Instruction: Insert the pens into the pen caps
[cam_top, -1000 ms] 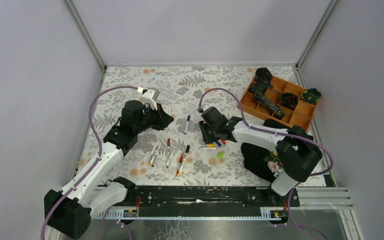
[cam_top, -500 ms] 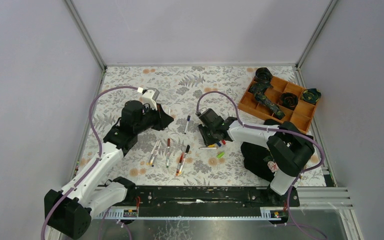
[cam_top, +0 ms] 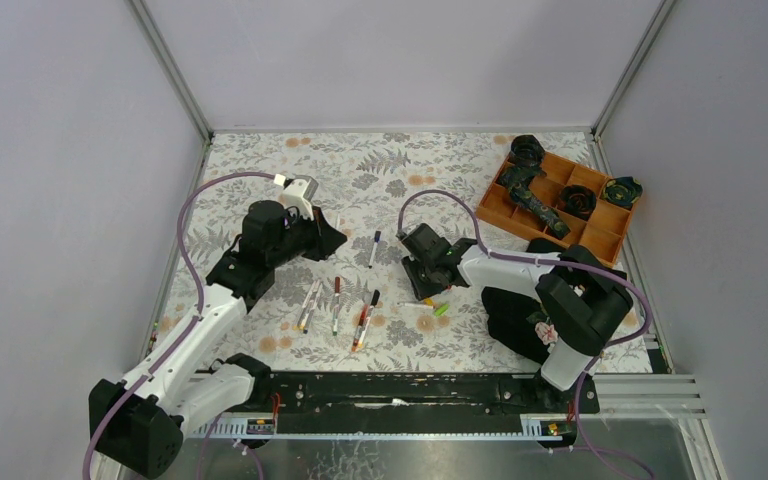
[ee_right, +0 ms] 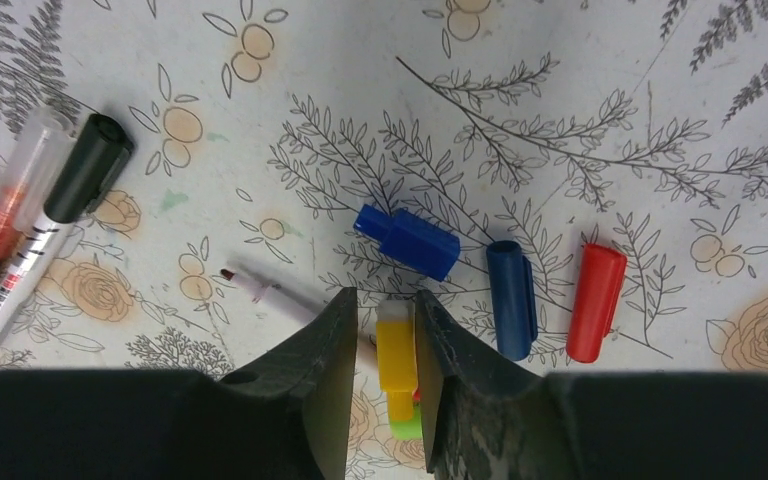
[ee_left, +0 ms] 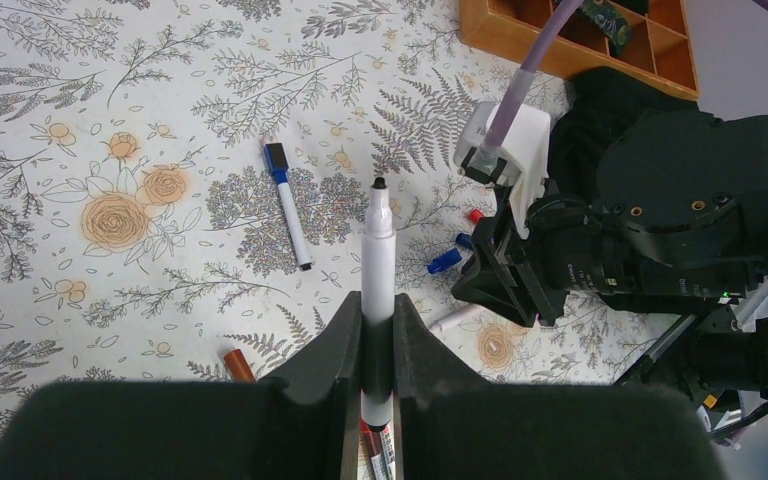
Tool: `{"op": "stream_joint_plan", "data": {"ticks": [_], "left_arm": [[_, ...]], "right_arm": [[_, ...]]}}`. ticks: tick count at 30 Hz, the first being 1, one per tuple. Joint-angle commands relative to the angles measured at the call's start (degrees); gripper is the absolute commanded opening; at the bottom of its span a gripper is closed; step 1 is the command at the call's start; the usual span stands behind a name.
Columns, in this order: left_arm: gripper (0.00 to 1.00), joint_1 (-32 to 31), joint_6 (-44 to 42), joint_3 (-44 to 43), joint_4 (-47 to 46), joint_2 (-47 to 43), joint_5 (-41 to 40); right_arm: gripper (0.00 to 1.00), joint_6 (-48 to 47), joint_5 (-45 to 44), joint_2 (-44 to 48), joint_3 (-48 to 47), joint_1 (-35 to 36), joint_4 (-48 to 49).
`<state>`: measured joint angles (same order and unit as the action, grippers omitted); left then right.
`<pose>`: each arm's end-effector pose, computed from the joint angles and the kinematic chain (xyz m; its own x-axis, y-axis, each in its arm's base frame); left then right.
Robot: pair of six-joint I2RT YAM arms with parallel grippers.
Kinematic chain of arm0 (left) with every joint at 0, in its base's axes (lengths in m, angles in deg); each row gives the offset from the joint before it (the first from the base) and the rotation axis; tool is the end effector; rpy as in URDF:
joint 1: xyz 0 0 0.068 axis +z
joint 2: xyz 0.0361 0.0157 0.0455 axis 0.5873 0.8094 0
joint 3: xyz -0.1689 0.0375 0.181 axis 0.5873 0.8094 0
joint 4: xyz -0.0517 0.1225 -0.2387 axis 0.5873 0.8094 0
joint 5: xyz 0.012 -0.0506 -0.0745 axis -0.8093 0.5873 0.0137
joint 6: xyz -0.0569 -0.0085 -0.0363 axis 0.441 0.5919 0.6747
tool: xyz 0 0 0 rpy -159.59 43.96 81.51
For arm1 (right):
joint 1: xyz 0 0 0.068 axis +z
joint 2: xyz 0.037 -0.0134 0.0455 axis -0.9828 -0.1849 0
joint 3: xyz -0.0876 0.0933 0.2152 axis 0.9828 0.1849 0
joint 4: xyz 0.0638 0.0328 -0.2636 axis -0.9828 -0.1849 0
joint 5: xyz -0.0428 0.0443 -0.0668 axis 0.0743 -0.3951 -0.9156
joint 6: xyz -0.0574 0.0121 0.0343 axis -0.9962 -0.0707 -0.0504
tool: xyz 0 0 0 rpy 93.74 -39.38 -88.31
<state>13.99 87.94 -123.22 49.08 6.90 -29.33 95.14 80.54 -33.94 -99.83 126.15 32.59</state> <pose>0.2383 -0.1146 0.2657 -0.5339 -0.0799 -0.8418 0.4882 0.7837 -0.3840 0.2422 0.2546 0.1172 -0.7971 -0.3248 -0.5091 -0.4584 0.8742 0.1600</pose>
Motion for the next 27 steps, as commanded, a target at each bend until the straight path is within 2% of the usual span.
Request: {"op": "stream_joint_plan", "data": {"ticks": [1, 17, 20, 27], "left_arm": [[0.00, 0.6, -0.8, 0.1, -1.7, 0.0, 1.3], [0.00, 0.9, -0.6, 0.1, -2.0, 0.5, 2.0], [0.00, 0.9, -0.6, 0.2, -2.1, 0.6, 2.5], [0.00, 0.6, 1.8, 1.8, -3.8, 0.3, 6.8]], "right_arm": [[0.33, 0.2, 0.8, 1.8, 0.0, 0.0, -1.6], [0.40, -3.6, -1.2, 1.8, 0.4, 2.8, -5.9], [0.37, -3.9, -2.5, 1.6, 0.6, 3.2, -6.0], [0.19, -2.1, -8.8, 1.1, 0.1, 3.9, -8.4]]}}
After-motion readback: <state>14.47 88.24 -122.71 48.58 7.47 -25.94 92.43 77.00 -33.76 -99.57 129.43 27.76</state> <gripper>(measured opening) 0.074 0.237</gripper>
